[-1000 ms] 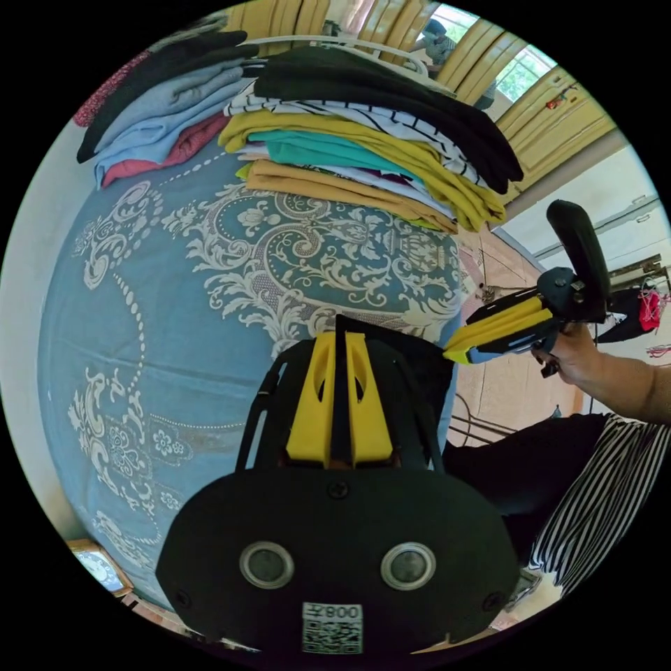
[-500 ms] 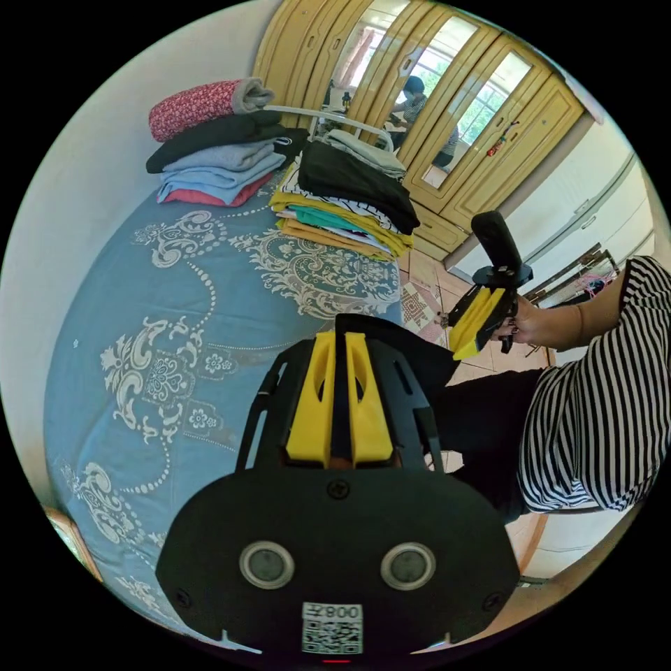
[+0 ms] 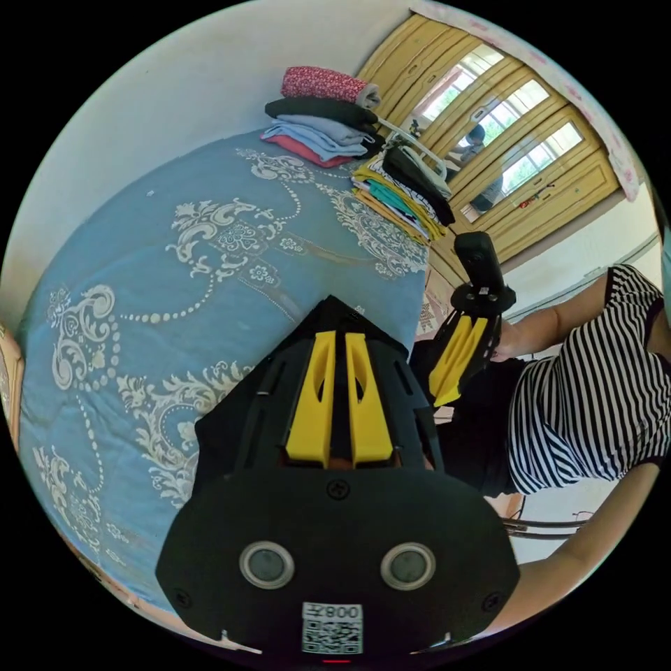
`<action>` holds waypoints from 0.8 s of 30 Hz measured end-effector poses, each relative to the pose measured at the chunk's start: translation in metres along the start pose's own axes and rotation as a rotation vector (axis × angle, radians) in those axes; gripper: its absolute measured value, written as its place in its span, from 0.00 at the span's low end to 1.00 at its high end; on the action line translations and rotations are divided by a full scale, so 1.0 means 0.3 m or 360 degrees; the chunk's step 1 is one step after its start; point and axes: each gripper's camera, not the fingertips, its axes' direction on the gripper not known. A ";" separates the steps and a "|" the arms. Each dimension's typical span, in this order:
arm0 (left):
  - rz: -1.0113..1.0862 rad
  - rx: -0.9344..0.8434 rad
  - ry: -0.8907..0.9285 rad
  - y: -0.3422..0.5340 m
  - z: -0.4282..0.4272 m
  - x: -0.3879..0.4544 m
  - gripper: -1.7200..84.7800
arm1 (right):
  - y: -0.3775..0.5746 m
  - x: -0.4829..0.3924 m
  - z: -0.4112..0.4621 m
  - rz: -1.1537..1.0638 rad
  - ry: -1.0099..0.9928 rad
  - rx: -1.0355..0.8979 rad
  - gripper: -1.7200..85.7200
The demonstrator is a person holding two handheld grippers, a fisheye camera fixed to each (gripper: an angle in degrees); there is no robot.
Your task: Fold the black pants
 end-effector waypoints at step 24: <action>-0.0580 0.0161 -0.0227 0.529 0.052 -0.013 0.03 | -0.342 0.158 0.383 0.0185 -0.0085 -0.0504 0.08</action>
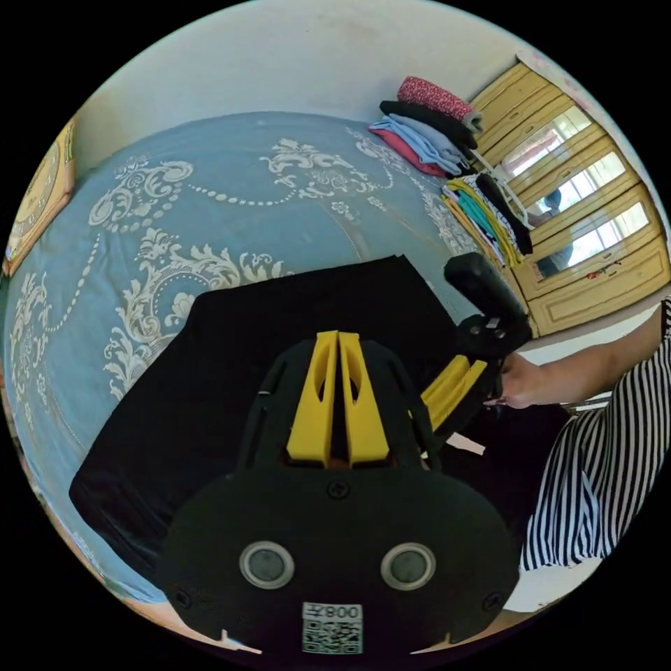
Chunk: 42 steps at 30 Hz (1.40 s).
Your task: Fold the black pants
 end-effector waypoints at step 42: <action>0.0091 0.0077 -0.0454 0.493 0.379 0.768 0.06 | 0.016 0.120 -0.578 0.0573 -0.0041 0.0617 0.13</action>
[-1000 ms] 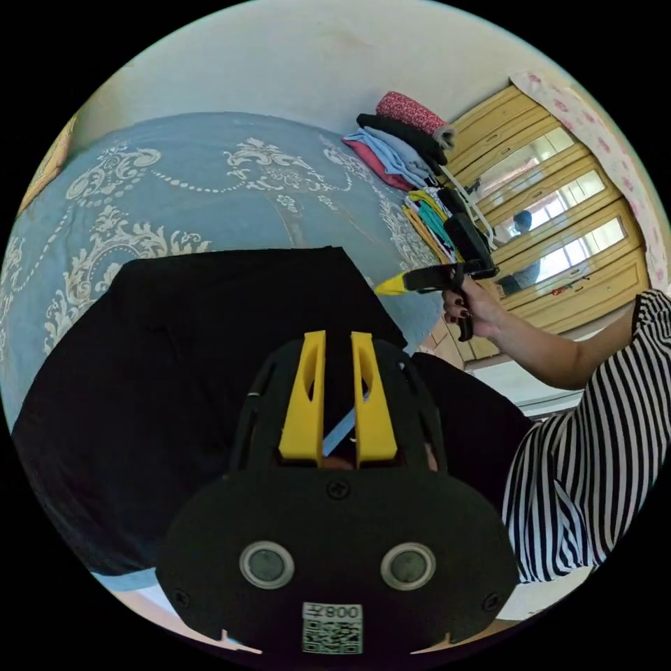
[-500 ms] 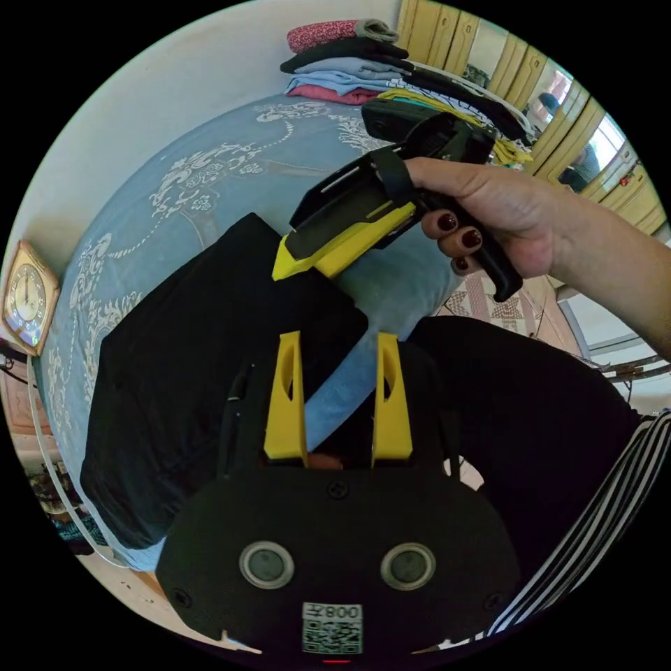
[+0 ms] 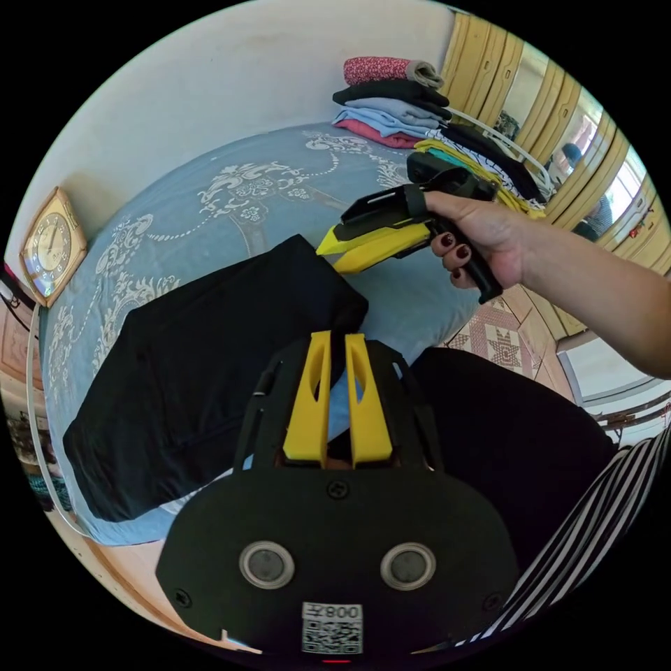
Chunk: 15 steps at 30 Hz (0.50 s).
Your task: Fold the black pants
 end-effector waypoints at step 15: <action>0.0063 -0.0010 0.0069 0.093 0.012 0.003 0.05 | -0.121 -0.106 0.038 -0.0013 0.0056 -0.0081 0.05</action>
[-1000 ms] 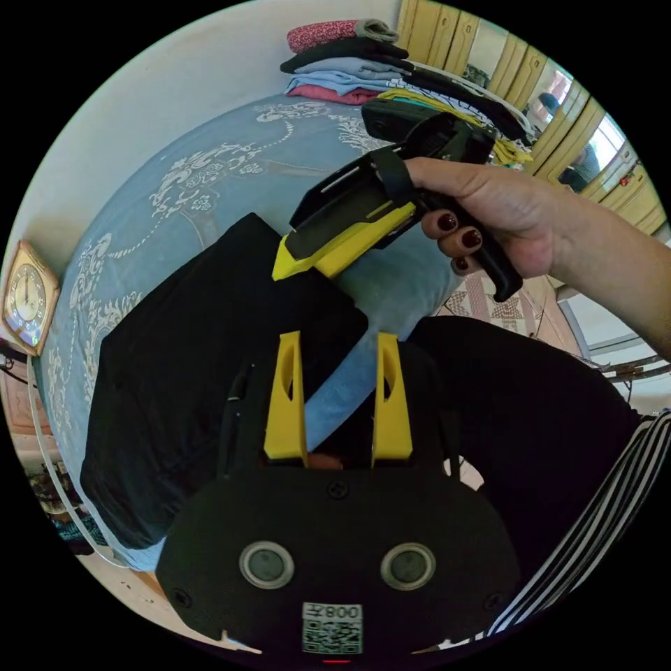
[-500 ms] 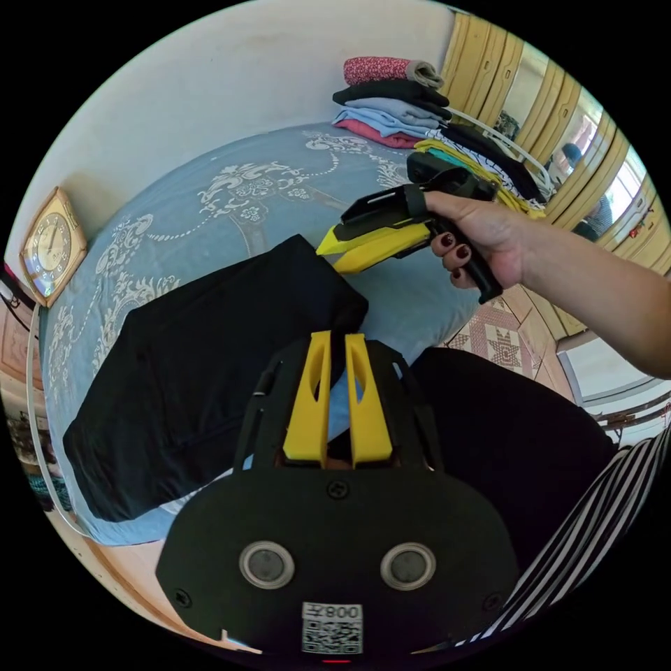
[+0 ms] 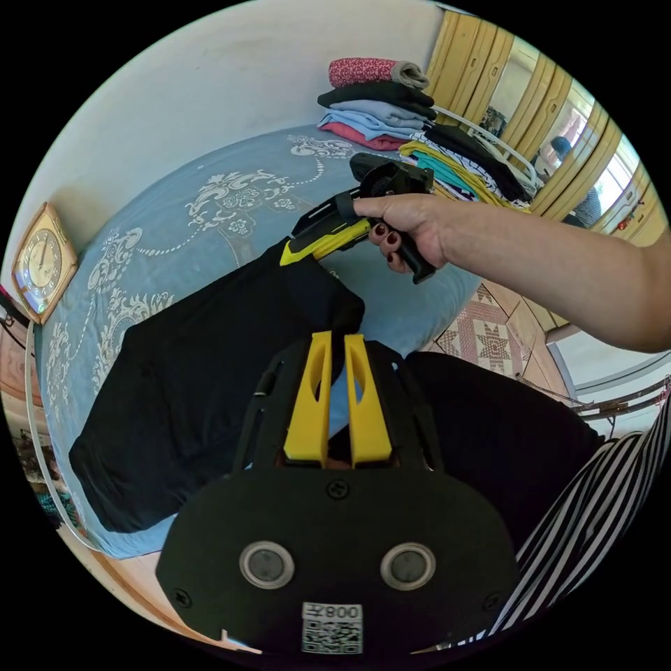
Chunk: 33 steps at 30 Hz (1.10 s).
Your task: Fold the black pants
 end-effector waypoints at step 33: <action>-0.0794 0.0699 0.0708 0.587 -0.179 -0.770 0.05 | 0.007 -0.591 0.338 -0.0506 -0.0162 -0.0119 0.04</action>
